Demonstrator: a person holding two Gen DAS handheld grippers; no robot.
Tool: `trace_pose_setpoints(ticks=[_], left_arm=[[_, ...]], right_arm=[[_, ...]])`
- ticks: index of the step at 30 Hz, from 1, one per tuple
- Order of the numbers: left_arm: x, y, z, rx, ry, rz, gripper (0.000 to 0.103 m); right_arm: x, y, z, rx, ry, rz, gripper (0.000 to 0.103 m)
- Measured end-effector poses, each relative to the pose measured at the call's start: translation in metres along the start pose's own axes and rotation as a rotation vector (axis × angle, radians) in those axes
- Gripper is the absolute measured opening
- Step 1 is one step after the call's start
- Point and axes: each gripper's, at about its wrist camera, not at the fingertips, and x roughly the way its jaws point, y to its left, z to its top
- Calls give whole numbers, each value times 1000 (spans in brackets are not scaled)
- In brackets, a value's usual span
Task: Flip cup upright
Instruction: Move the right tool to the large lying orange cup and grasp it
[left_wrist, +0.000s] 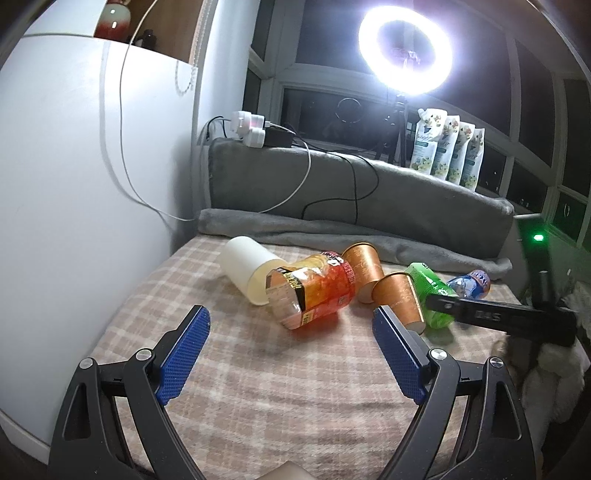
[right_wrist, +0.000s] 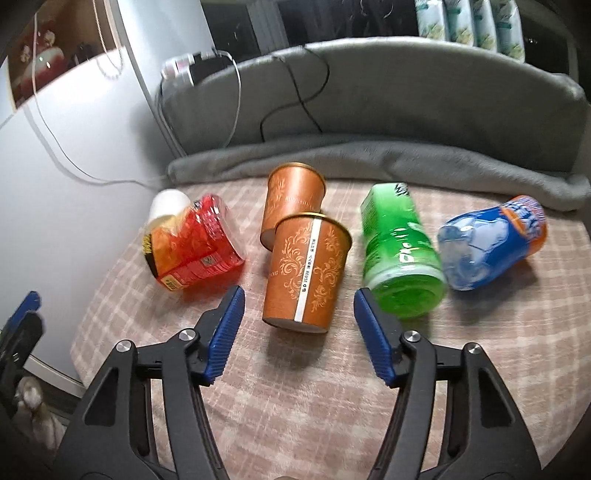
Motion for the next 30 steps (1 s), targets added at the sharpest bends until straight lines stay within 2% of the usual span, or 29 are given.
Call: trace_pose_setpoints(ticks=[11, 20, 30], left_arm=[[0, 7, 0, -11, -4, 12, 89], [1, 8, 0, -14, -4, 12, 89], [1, 12, 0, -17, -7, 16, 89]], right_arm=[[38, 1, 12, 11, 82, -23, 64], [58, 2, 18, 3, 117, -91, 64], [63, 4, 20, 17, 121, -72, 62]])
